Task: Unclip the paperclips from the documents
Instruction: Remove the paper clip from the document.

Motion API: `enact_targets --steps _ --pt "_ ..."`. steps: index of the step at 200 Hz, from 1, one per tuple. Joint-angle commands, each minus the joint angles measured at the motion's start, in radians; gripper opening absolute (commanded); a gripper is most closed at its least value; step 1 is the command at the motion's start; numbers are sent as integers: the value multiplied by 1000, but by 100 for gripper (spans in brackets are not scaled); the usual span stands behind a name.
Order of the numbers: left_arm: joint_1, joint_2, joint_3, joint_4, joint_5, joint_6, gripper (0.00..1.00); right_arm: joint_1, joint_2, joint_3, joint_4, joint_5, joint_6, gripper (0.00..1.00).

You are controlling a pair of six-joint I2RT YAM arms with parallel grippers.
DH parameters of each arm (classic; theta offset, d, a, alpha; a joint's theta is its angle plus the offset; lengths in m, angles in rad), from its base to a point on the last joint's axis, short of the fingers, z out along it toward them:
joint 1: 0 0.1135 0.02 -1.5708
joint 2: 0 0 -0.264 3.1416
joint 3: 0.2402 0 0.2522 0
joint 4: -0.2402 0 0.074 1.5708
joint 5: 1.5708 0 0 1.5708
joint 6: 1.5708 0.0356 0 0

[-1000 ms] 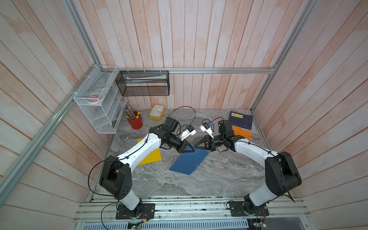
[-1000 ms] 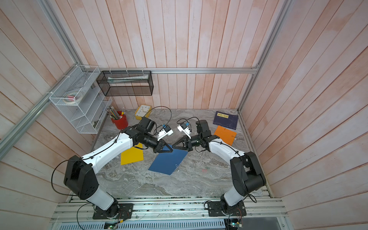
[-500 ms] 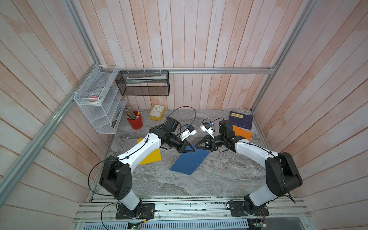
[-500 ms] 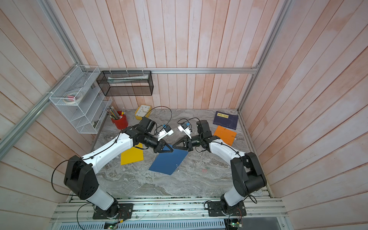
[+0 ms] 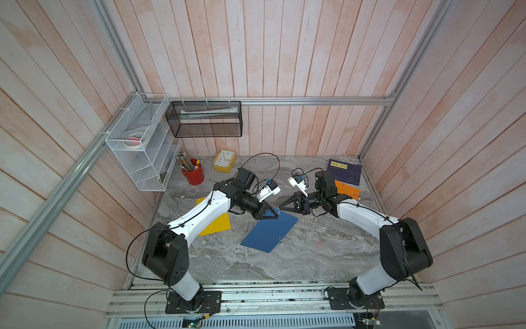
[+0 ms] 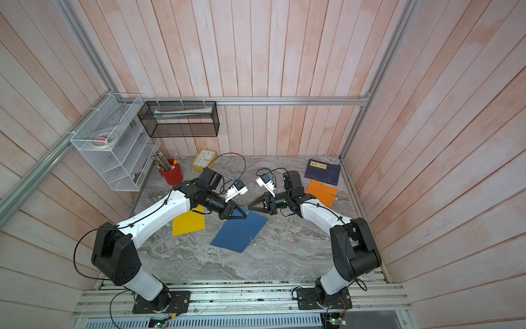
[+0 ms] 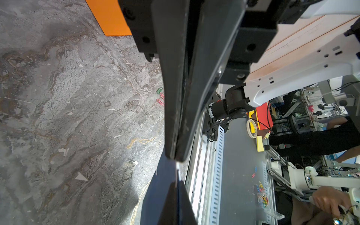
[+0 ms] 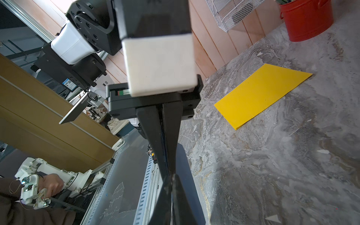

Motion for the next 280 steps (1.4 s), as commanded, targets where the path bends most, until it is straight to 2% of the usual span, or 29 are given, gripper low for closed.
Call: enact_targets --steps 1,23,48,79,99,127,194,280 --pt "-6 0 -7 -29 -6 20 0 -6 -28 -2 32 -22 9 8" --pt "-4 -2 -6 -28 -9 20 0 -5 -29 -5 32 -21 11 7" --pt "-5 -3 -2 -30 -9 20 0 4 -27 -11 19 -15 -1 14" --pt "-5 0 1 -30 -9 22 0 24 -5 23 -105 7 -100 15" --pt "-5 -2 2 -32 -9 22 0 25 -1 26 -127 13 -116 15" --pt "-5 -1 3 -32 -10 22 0 25 -2 33 -125 12 -116 15" --pt "-5 3 2 -33 -10 24 0 25 -4 33 -109 -1 -101 6" --pt "-5 6 0 -34 -9 24 0 23 -4 32 -68 -10 -67 8"
